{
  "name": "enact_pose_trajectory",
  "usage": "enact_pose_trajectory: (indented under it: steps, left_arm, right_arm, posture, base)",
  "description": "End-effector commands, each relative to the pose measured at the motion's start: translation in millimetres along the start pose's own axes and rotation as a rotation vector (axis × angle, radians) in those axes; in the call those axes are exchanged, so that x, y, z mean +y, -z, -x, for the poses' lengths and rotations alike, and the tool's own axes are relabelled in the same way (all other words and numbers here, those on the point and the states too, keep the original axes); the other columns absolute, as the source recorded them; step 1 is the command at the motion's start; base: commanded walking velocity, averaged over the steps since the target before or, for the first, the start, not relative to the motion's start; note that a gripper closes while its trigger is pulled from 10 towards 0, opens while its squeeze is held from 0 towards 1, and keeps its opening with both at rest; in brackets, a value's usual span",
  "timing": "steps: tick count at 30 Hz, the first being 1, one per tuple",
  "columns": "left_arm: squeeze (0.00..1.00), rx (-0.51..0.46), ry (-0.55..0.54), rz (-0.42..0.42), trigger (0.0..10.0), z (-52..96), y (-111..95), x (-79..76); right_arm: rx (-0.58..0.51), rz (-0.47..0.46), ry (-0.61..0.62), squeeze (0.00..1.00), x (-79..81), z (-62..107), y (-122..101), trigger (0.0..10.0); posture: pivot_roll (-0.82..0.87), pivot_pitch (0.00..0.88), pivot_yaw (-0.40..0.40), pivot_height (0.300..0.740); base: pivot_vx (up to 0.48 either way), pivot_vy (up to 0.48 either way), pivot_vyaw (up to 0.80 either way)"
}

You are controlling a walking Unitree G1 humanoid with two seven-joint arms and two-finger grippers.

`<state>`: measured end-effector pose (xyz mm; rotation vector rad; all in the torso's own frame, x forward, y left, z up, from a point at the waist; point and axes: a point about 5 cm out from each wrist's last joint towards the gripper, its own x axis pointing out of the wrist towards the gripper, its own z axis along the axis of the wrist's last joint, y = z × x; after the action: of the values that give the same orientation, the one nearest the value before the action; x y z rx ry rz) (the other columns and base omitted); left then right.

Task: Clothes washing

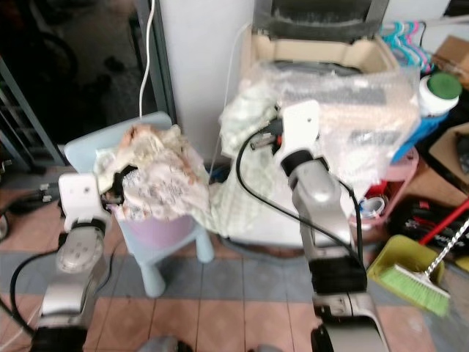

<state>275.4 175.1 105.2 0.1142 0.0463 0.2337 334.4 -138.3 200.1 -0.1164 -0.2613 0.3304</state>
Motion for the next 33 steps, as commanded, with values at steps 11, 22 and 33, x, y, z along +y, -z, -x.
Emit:
enact_pose_trajectory:
  steps: [11, 22, 33]
  left_arm:
    - [0.00, -0.011, -0.007, 0.001, 10.0, 1.0, -2.3, -0.3]
    - [0.00, 0.016, -0.046, -0.002, 10.0, 1.4, 1.5, 0.5]
    - [0.00, 0.011, -0.066, -0.022, 10.0, -3.7, 0.4, -3.0]
  right_arm:
    - [-0.050, 0.004, -0.039, 0.00, 2.5, -2.0, -11.4, 10.0]
    - [-0.072, 0.014, -0.289, 0.00, 29.5, -0.9, -15.6, 10.0]
    - [-0.167, 0.016, -0.832, 0.00, 75.9, -35.9, -69.6, 10.0]
  posture:
    - [0.01, 0.000, 0.008, 0.740]
    - [0.01, 0.000, 0.002, 0.740]
    - [0.00, 0.000, -0.006, 0.740]
  base:
    - [0.452, 0.000, 0.25]
    - [0.348, 0.000, 0.38]
    - [0.000, 0.000, 0.36]
